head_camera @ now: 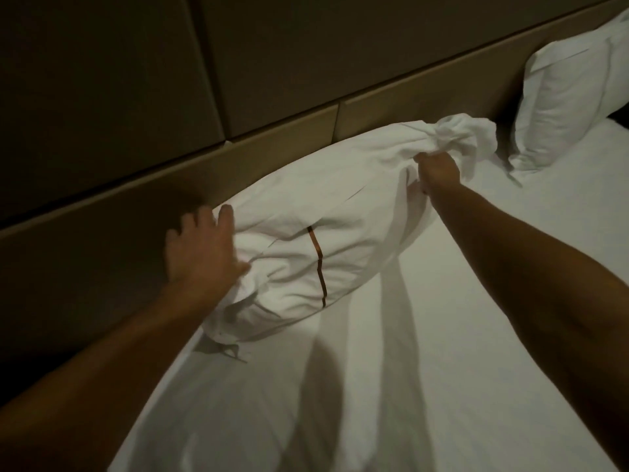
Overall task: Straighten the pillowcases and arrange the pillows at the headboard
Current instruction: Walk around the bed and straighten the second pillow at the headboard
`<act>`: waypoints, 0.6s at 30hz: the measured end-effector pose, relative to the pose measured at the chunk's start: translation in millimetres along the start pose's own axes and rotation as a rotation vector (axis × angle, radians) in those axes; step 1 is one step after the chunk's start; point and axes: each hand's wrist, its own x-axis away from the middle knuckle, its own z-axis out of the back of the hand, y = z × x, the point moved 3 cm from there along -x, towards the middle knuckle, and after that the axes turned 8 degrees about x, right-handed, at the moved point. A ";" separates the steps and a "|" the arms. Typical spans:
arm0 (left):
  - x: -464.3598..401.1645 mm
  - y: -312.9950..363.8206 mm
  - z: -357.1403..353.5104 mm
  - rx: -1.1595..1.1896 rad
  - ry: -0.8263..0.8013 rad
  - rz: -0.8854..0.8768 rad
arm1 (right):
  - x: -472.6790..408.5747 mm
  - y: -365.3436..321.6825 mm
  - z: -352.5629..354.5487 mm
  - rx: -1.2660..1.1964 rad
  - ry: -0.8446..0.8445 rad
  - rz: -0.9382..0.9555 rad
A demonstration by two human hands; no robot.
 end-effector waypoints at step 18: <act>20.8 -59.4 28.1 0.687 0.533 0.351 | 28.3 21.7 -24.6 0.141 -0.091 0.036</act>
